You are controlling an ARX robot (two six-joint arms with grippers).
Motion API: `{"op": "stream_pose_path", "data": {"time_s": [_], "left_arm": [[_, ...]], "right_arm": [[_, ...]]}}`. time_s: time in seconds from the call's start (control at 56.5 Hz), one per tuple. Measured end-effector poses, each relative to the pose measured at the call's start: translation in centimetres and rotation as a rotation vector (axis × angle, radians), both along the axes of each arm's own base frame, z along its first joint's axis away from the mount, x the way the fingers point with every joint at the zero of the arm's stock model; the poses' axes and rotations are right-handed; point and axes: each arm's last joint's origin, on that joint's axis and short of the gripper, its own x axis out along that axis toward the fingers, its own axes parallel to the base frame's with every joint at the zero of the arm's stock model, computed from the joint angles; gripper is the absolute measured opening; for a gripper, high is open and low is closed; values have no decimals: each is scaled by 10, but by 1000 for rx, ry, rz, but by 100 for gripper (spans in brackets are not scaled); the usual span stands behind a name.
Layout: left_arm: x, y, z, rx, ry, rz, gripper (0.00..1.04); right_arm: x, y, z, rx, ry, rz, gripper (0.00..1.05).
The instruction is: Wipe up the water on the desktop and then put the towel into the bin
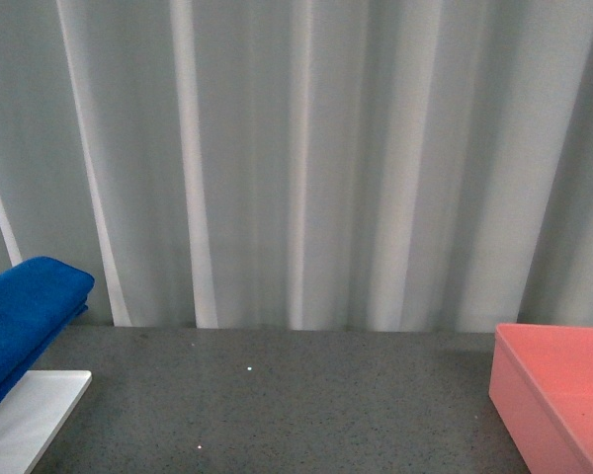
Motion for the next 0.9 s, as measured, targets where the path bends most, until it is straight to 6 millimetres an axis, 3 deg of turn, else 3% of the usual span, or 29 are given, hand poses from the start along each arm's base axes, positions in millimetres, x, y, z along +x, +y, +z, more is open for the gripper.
{"op": "stream_pose_path", "data": {"time_s": [0.903], "left_arm": [[0, 0, 0, 0, 0, 0, 98]], "right_arm": [[0, 0, 0, 0, 0, 0, 98]]}}
